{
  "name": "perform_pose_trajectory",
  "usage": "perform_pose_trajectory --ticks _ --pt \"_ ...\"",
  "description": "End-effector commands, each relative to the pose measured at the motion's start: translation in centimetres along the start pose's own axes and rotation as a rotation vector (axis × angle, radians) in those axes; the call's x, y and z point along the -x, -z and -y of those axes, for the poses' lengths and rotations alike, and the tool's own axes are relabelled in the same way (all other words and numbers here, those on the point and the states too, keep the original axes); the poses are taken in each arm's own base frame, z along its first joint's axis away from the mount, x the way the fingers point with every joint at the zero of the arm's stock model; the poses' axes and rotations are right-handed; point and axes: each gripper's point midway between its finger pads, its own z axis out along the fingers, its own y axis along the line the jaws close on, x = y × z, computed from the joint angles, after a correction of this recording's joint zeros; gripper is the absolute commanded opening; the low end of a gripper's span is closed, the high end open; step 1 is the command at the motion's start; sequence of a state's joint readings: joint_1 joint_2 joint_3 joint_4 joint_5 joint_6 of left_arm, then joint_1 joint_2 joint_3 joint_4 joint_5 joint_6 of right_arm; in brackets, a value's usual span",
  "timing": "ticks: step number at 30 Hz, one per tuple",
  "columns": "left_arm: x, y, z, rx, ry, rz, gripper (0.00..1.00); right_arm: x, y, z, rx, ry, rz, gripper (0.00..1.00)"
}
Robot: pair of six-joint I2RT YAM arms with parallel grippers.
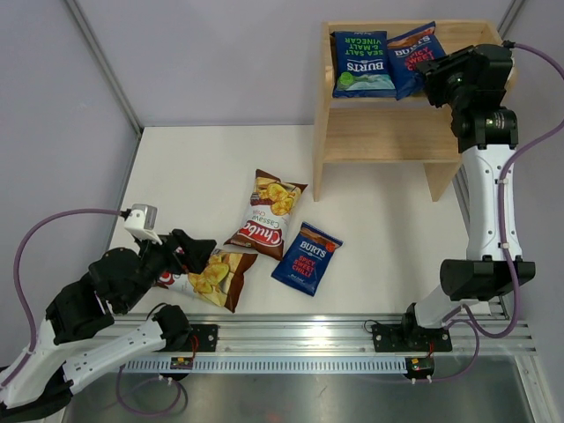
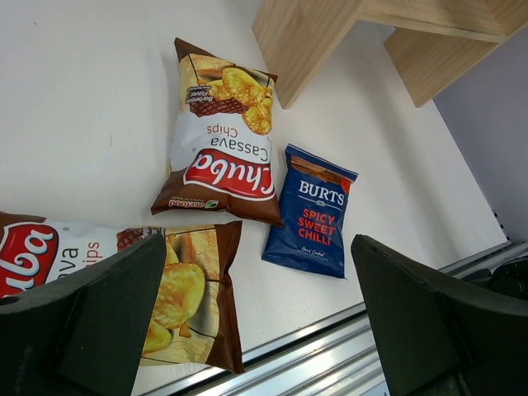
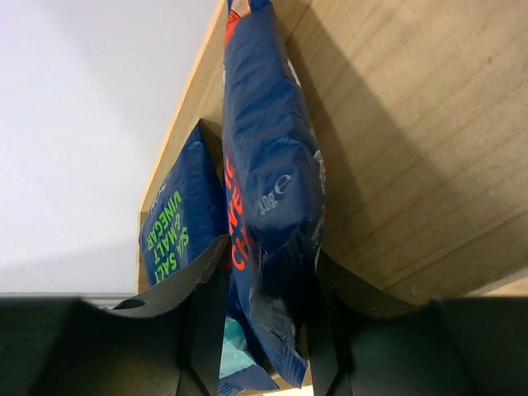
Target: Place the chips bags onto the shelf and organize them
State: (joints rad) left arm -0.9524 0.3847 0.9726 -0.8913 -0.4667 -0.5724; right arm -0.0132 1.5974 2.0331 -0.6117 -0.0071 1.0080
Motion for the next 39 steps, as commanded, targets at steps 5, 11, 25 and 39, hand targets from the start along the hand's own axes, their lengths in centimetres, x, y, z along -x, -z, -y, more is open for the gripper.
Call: perform_pose_trajectory --ticks 5,11,25,39 --pt "0.6 0.6 1.0 -0.061 0.004 0.010 0.99 0.9 0.3 0.3 -0.065 0.206 0.000 0.55" --pt "0.6 0.5 1.2 -0.064 -0.010 0.000 0.99 0.6 0.1 1.4 -0.118 0.327 -0.045 0.62" --pt "-0.8 -1.0 2.3 -0.088 -0.036 -0.055 0.99 2.5 2.0 2.1 -0.154 0.564 -0.006 0.71" --pt "-1.6 -1.1 2.2 -0.098 -0.051 -0.070 0.99 2.0 1.0 1.9 -0.117 0.584 -0.021 0.38"
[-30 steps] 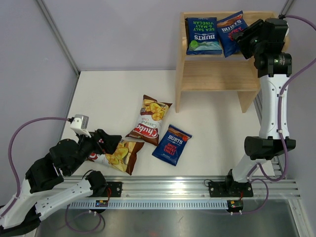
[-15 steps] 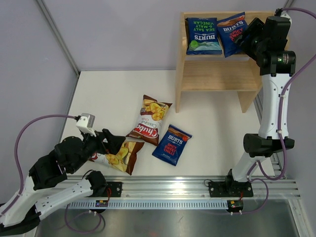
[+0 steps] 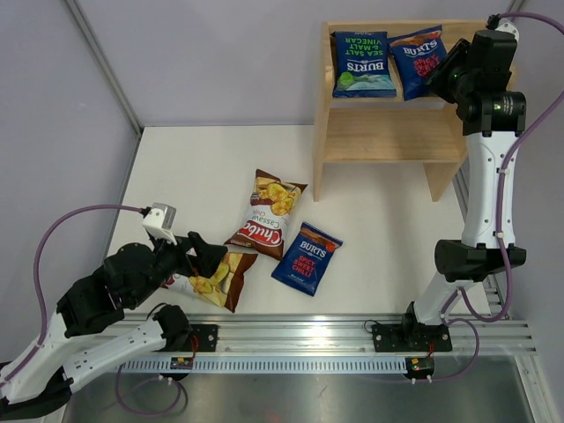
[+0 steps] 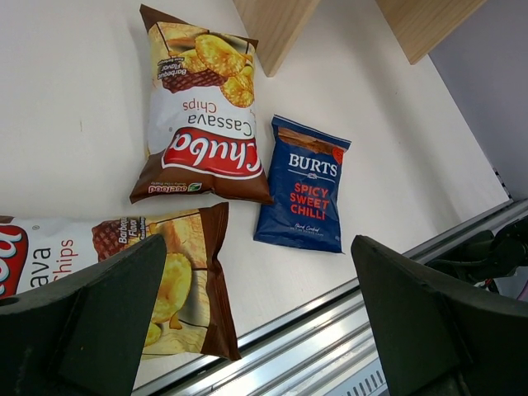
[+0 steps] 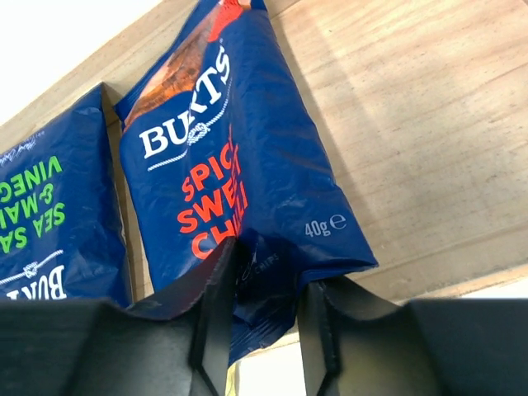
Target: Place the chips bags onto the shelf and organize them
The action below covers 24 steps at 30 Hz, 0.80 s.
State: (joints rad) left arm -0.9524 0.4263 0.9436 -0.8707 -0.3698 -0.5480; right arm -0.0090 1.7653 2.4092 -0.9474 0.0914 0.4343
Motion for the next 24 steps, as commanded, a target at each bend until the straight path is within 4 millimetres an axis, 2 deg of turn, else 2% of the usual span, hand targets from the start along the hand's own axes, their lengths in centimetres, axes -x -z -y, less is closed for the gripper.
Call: perform_pose_trajectory --ticks 1,8,11,12,18,19,21,22,24 --pt "0.5 -0.2 0.8 -0.039 -0.009 0.019 0.99 0.6 0.6 -1.1 0.052 -0.022 0.023 0.37" --pt "0.3 -0.3 0.7 -0.035 -0.011 0.015 0.99 -0.2 0.2 -2.2 0.104 -0.115 -0.001 0.33" --pt "0.3 -0.3 0.7 -0.036 -0.008 0.021 0.99 -0.5 0.2 -3.1 0.145 -0.155 -0.017 0.33" --pt "0.3 -0.3 0.6 -0.034 -0.007 0.020 0.99 -1.1 0.4 -4.2 0.168 -0.160 -0.031 0.33" --pt "0.2 -0.5 0.5 -0.027 -0.006 0.018 0.99 -1.0 0.7 -4.8 0.189 -0.181 -0.036 0.34" --pt "0.2 -0.5 0.5 -0.024 -0.006 0.018 0.99 -1.0 0.6 -4.4 0.171 -0.180 -0.034 0.41" --pt "0.0 -0.6 0.2 -0.008 -0.011 0.012 0.99 -0.1 1.5 -4.1 0.153 -0.161 -0.001 0.46" --pt "-0.1 -0.7 0.1 -0.002 -0.013 0.009 0.99 0.5 2.1 -3.6 0.129 -0.159 0.021 0.53" --pt "-0.2 -0.9 -0.1 0.015 -0.016 0.006 0.99 1.2 2.6 -2.9 0.098 -0.135 0.047 0.58"
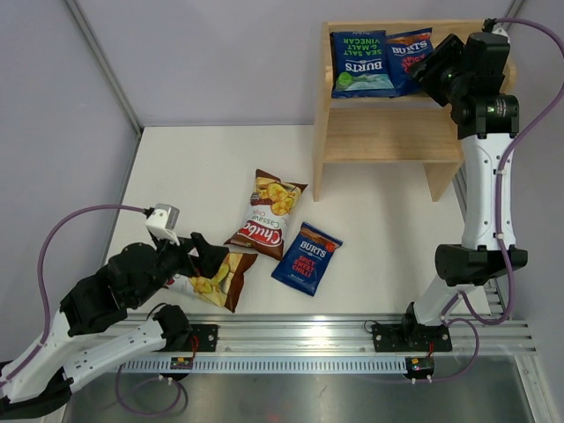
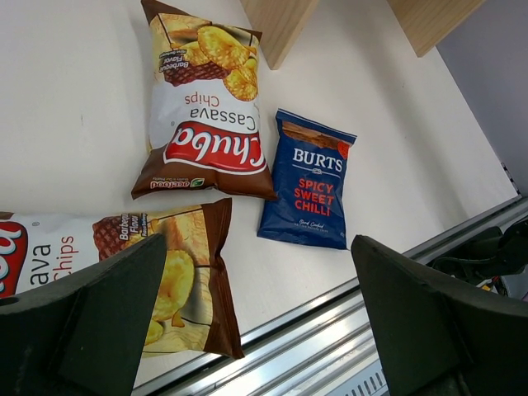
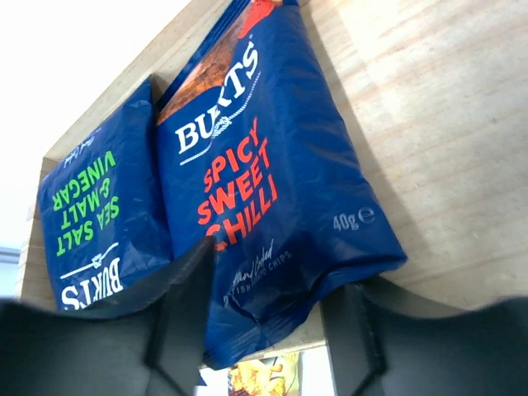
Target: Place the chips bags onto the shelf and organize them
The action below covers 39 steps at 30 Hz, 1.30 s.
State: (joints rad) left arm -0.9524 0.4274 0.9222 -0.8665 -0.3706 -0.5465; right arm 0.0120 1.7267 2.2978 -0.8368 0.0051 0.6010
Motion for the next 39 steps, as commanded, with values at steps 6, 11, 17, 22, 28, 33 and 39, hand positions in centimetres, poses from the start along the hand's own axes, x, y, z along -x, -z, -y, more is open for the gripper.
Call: perform_pose_trajectory --ticks 6,11,17,22,28,33,39 --pt "0.1 -1.4 0.3 0.022 -0.017 -0.006 0.99 3.8 4.9 0.5 -0.072 0.094 0.126 0.74" --pt "-1.0 -2.8 1.3 0.000 -0.022 -0.058 0.99 4.7 7.5 -0.1 -0.046 0.133 0.153 0.77" --pt "-4.8 -7.0 4.8 -0.120 0.000 -0.178 0.99 3.3 13.4 -2.5 0.138 0.204 0.139 0.99" --pt "-8.8 -10.8 7.1 -0.183 -0.090 -0.293 0.99 -2.3 20.1 -3.8 0.389 0.249 0.040 0.99" --pt "-11.6 -15.8 9.7 -0.222 -0.164 -0.406 0.99 -13.2 25.8 -2.2 0.701 0.193 -0.148 0.99" --pt "-12.4 -20.2 9.8 -0.161 -0.197 -0.445 0.99 -18.5 27.9 0.7 0.743 0.167 -0.223 0.99" --pt "-12.4 -25.6 8.6 -0.118 -0.160 -0.498 0.90 -20.2 29.6 3.1 0.700 0.187 -0.161 1.00"
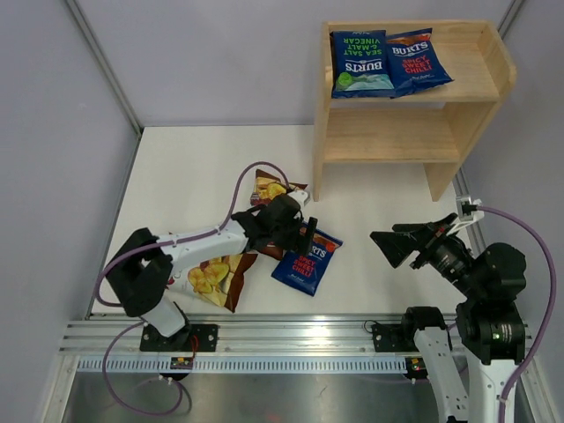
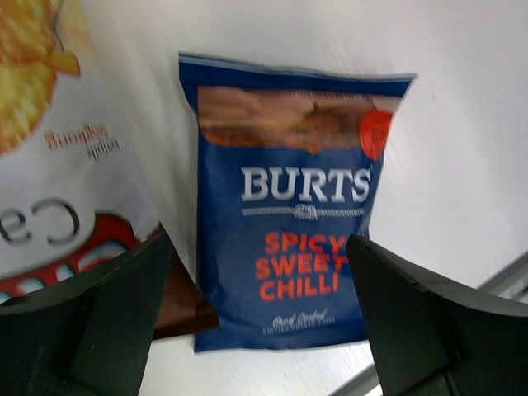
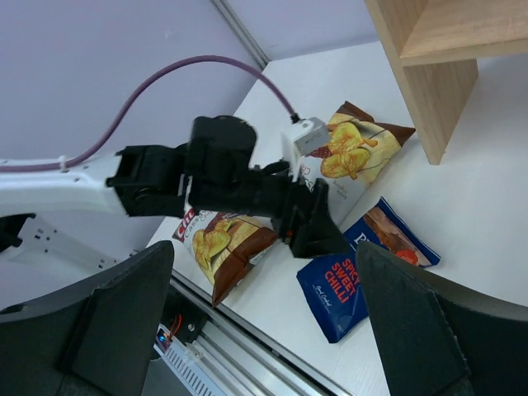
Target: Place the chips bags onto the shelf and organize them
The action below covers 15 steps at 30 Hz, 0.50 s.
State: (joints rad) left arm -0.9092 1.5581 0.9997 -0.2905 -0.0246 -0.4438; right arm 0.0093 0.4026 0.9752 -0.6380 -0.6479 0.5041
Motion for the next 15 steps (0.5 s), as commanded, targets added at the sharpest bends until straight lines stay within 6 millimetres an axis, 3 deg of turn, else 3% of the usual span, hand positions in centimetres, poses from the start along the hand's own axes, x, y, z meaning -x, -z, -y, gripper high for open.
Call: perform_pose_trajectory --ticks 1,6,10,13,15 --pt "3.8 -1.3 1.3 -0.060 -0.001 0.049 0.90 0.2 1.3 -1.6 0.054 0.053 0.046 1.00" --pt "3.0 -4.9 -1.7 0.065 0.050 -0.025 0.82 -0.4 1.8 -2.5 0.091 0.040 0.035 0.99" --pt "2.0 -6.4 -3.7 0.127 0.071 -0.065 0.79 -0.3 2.6 -3.5 0.120 0.068 0.054 1.00" --pt "0.6 -7.9 -3.6 0.055 0.104 -0.121 0.76 -0.6 2.6 -3.8 0.143 0.060 0.049 0.99" --pt "-0.5 -8.5 -2.9 0.000 0.121 -0.155 0.66 -0.8 2.5 -3.9 0.162 0.049 0.041 0.99"
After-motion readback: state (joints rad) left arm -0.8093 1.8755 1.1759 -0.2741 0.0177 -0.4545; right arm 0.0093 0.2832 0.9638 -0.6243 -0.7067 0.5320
